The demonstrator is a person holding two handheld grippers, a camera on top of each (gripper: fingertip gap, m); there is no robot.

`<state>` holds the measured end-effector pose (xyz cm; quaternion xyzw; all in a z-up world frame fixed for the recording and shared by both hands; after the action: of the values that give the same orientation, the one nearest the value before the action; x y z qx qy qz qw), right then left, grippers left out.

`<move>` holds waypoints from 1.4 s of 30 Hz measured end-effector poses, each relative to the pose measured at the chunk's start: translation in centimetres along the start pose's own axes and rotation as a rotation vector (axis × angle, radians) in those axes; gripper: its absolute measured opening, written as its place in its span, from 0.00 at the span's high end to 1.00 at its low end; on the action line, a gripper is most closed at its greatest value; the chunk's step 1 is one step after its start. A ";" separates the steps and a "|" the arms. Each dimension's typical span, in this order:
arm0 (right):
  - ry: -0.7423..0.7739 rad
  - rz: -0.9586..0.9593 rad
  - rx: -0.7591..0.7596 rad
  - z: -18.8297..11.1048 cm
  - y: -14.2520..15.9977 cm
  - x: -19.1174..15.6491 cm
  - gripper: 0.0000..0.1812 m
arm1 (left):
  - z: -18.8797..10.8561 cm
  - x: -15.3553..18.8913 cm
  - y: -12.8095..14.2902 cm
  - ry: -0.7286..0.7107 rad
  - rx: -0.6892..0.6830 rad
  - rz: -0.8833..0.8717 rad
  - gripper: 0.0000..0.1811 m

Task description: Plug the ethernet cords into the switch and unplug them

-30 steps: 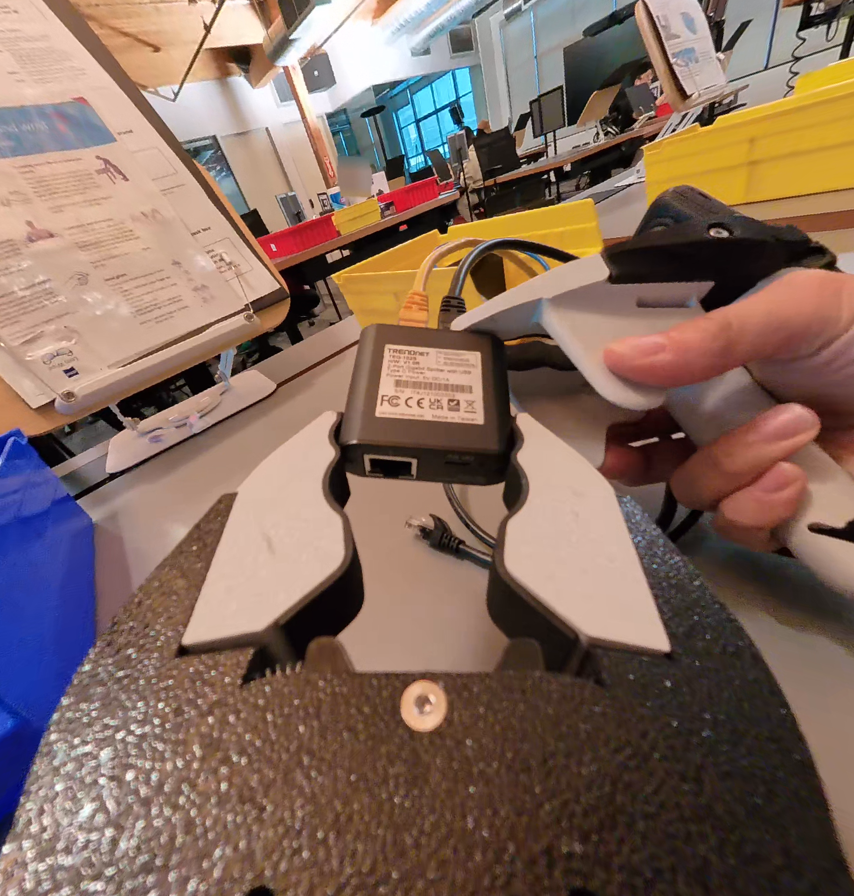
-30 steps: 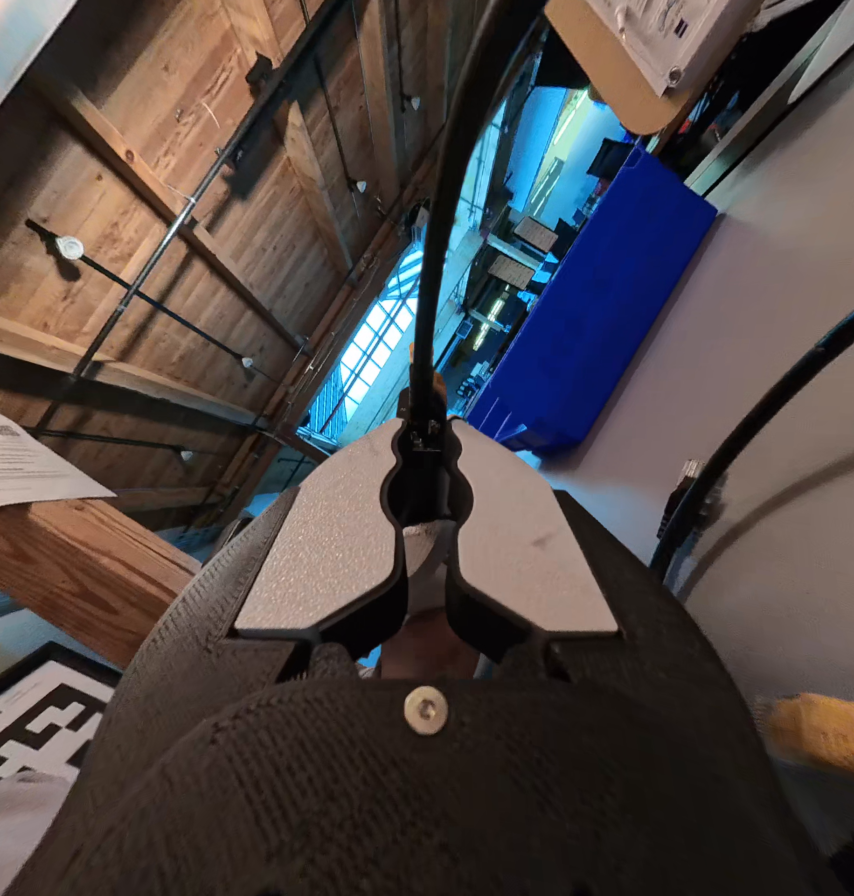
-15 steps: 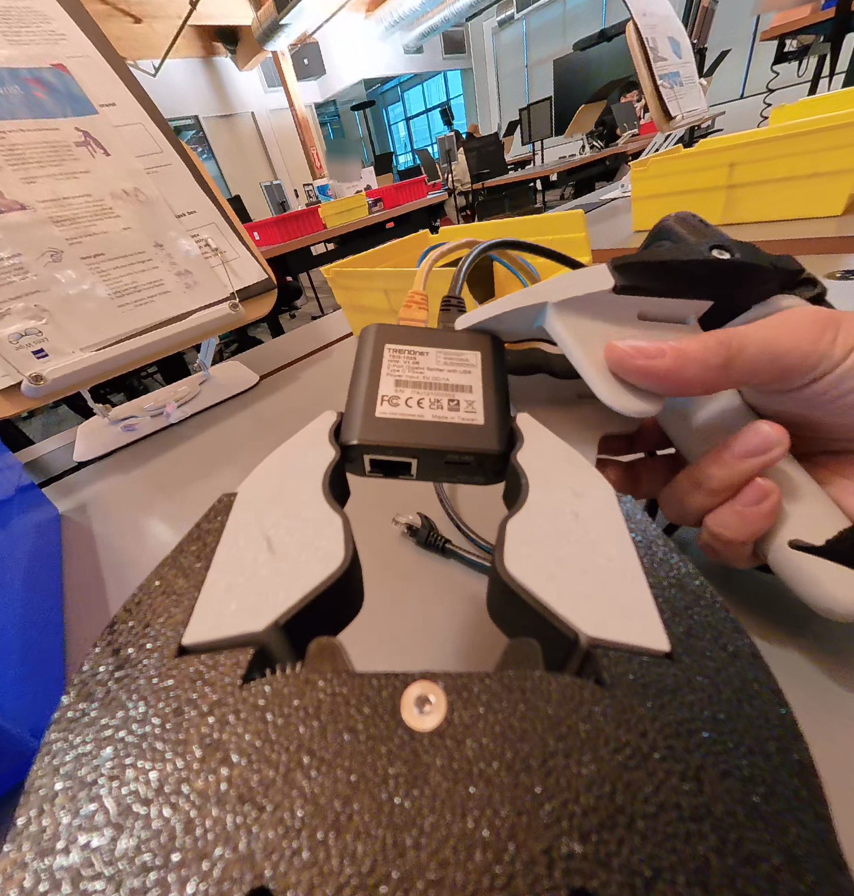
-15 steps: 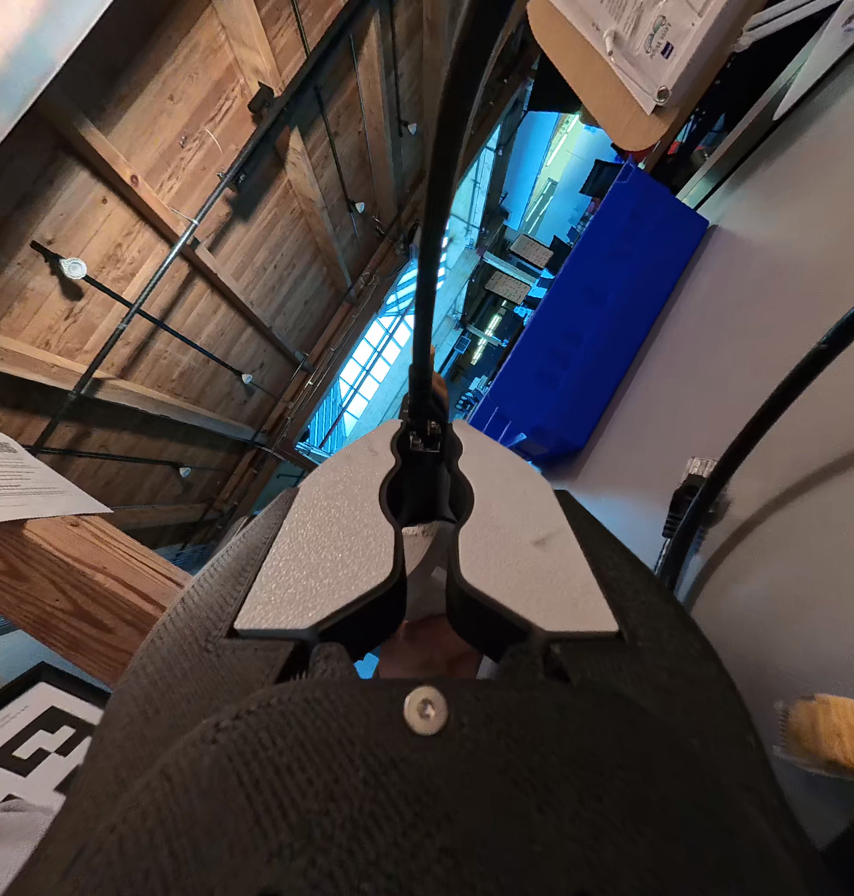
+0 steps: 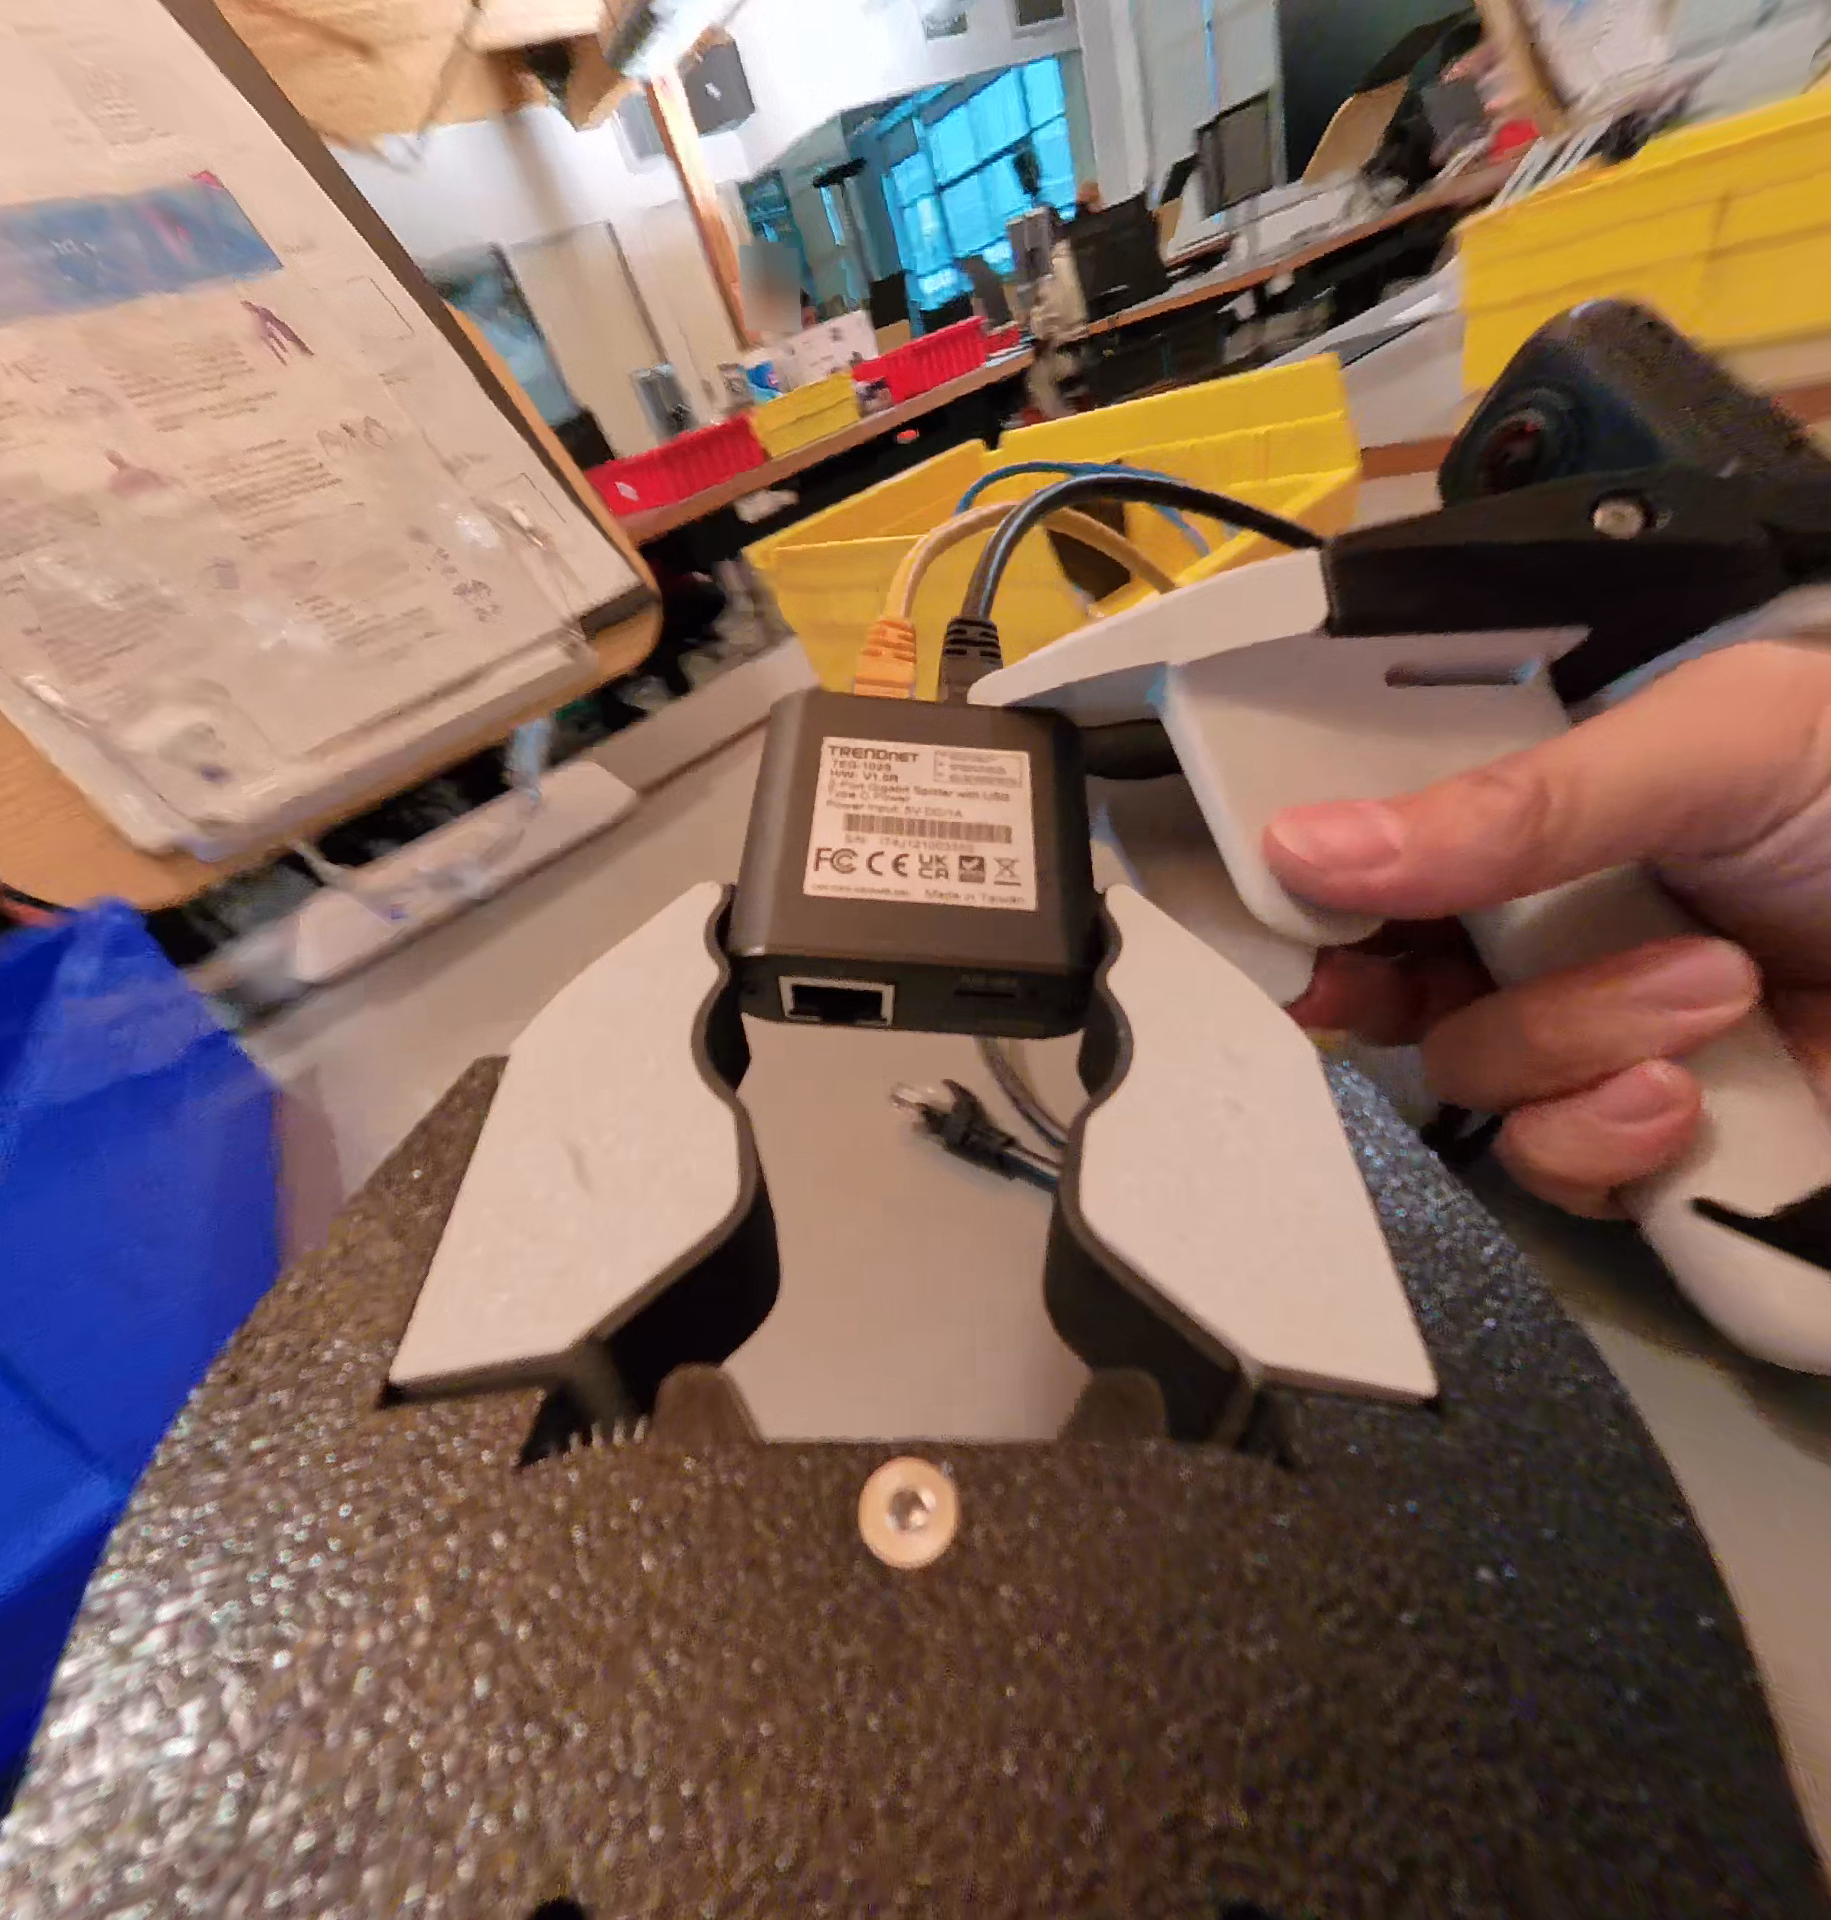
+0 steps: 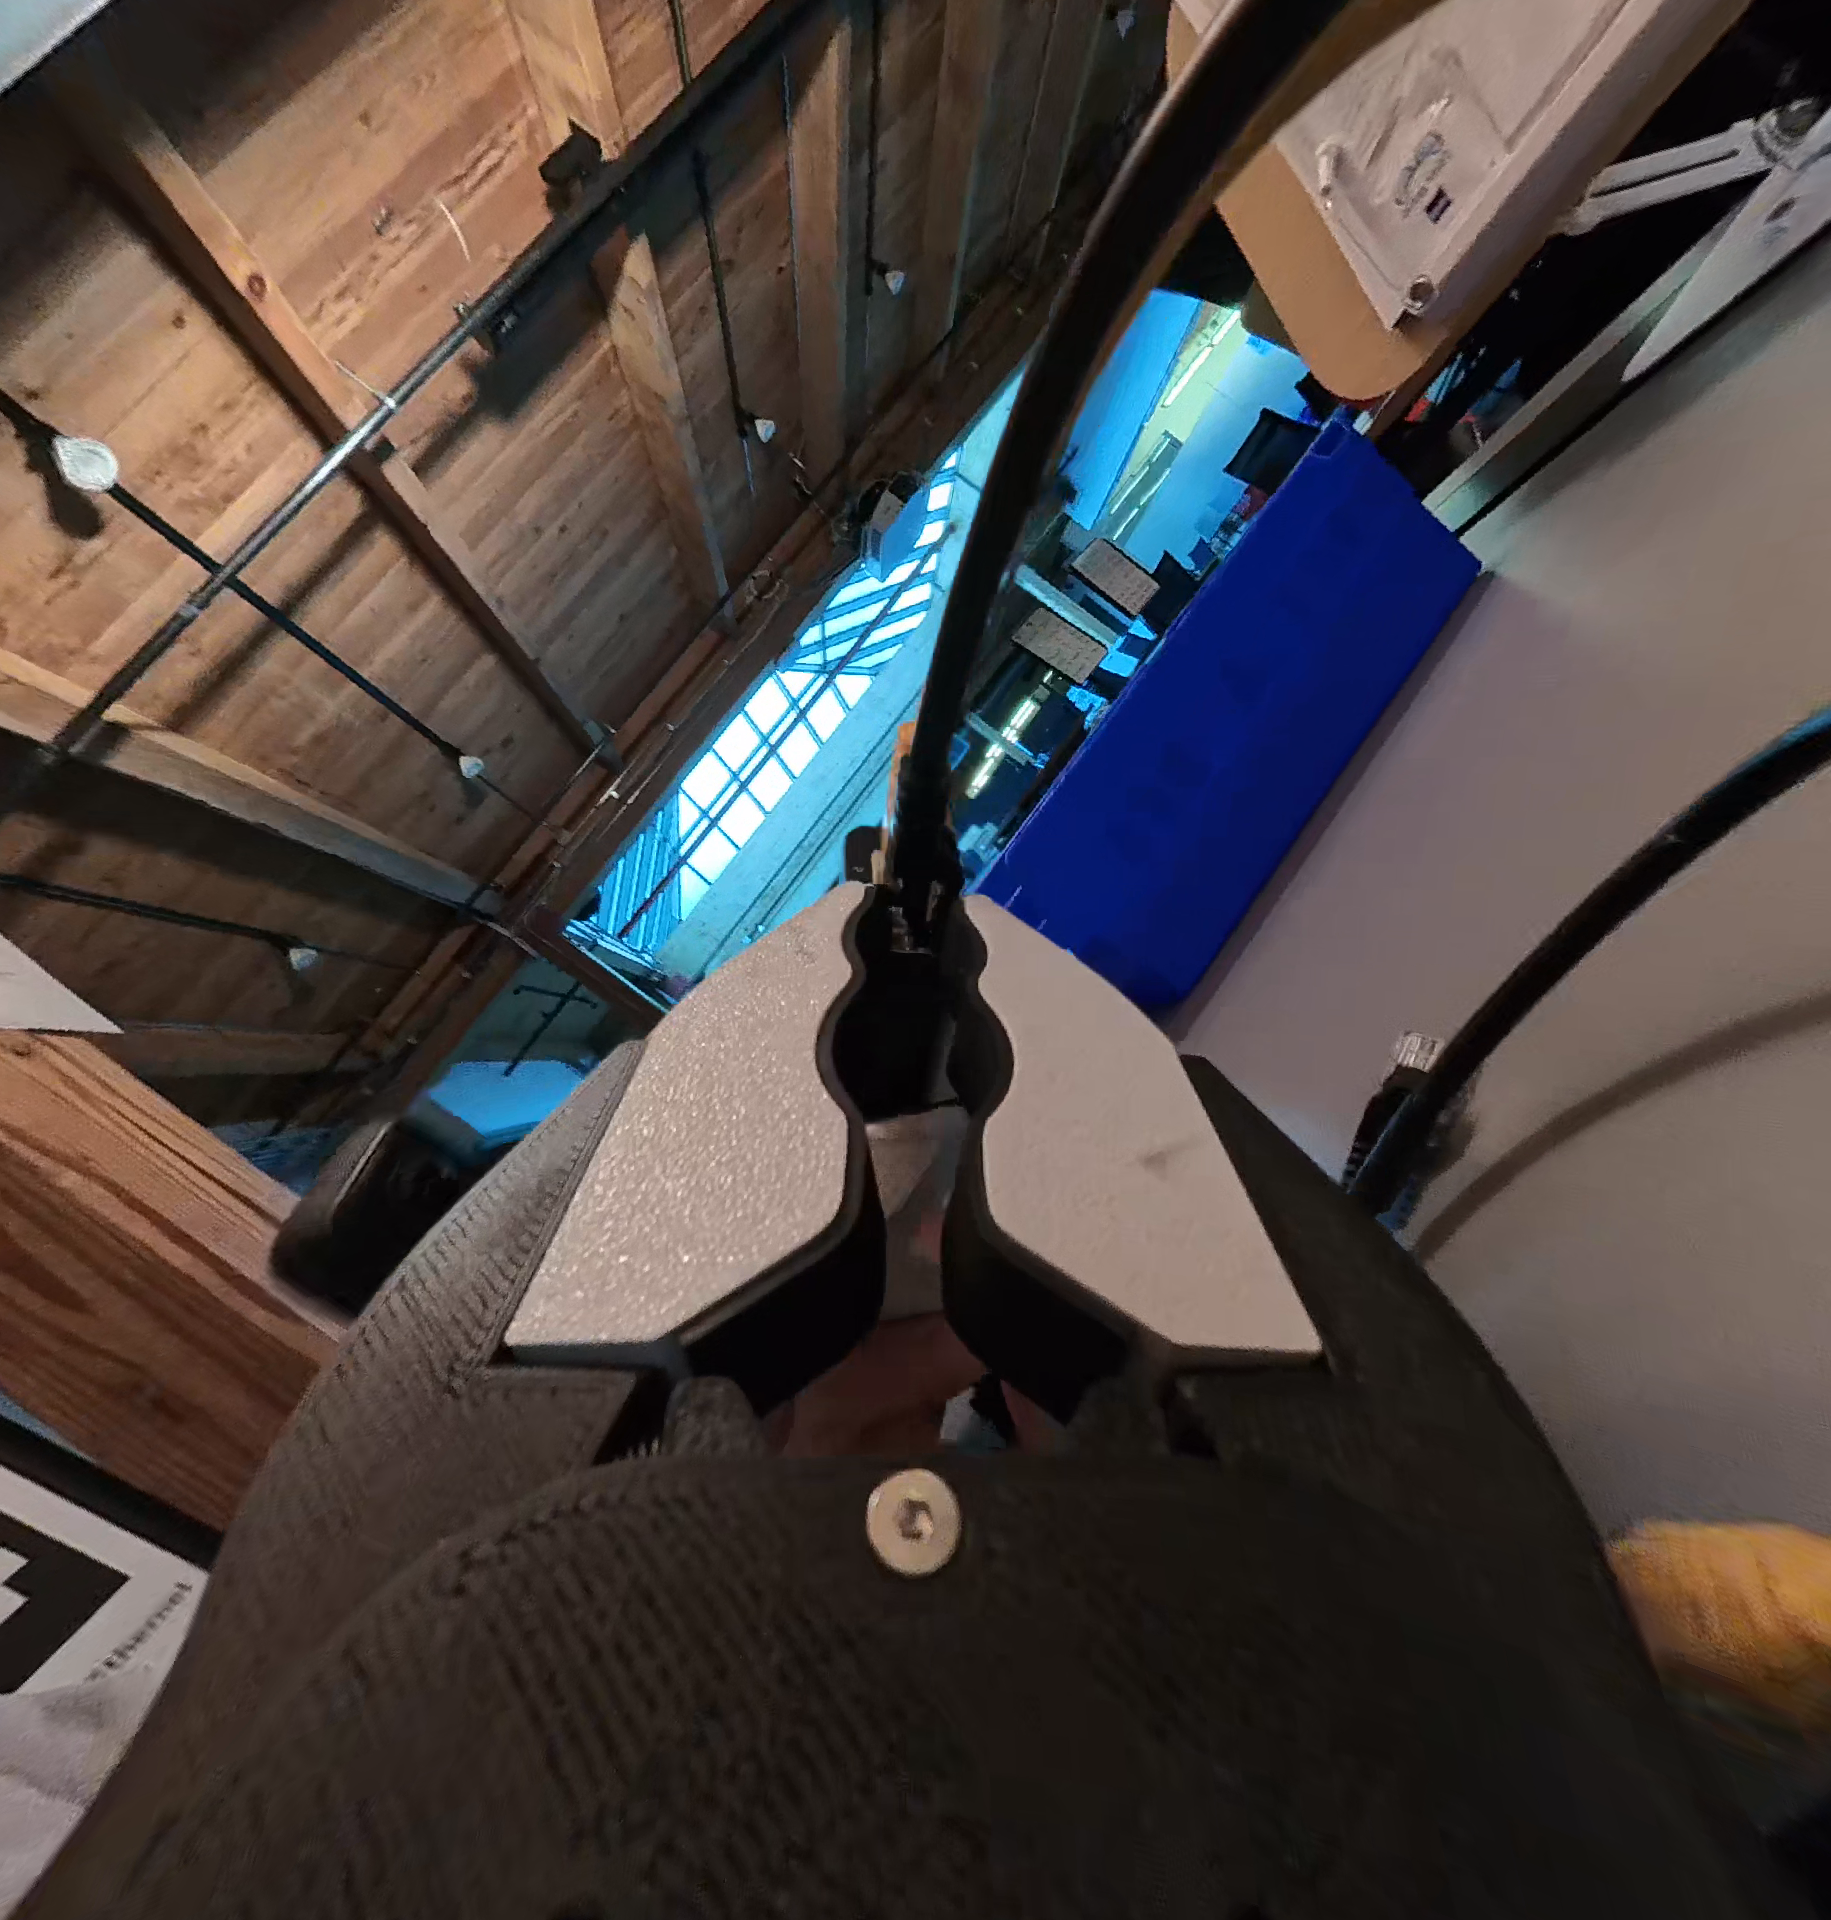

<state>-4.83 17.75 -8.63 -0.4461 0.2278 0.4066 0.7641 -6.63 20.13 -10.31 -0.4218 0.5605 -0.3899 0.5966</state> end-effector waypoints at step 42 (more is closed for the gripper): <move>0.257 -0.623 -0.656 -0.4 -31.9 1.1 0.95 | -1.1 -6.4 -2.1 -0.074 0.093 -0.428 0.66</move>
<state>22.11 9.22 6.26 -0.7580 0.0352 0.1497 0.6339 -8.20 25.35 -6.18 -0.5172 0.4175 -0.5171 0.5393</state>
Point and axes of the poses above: each gripper's, where its closed fingertips meet, z out along the fingers, y out of its underside, x = y × z across the jaws, the point moved 1 cm from there along -z, back along the fingers, and after that the axes turned 13 degrees about -y, right-handed, at the moved point
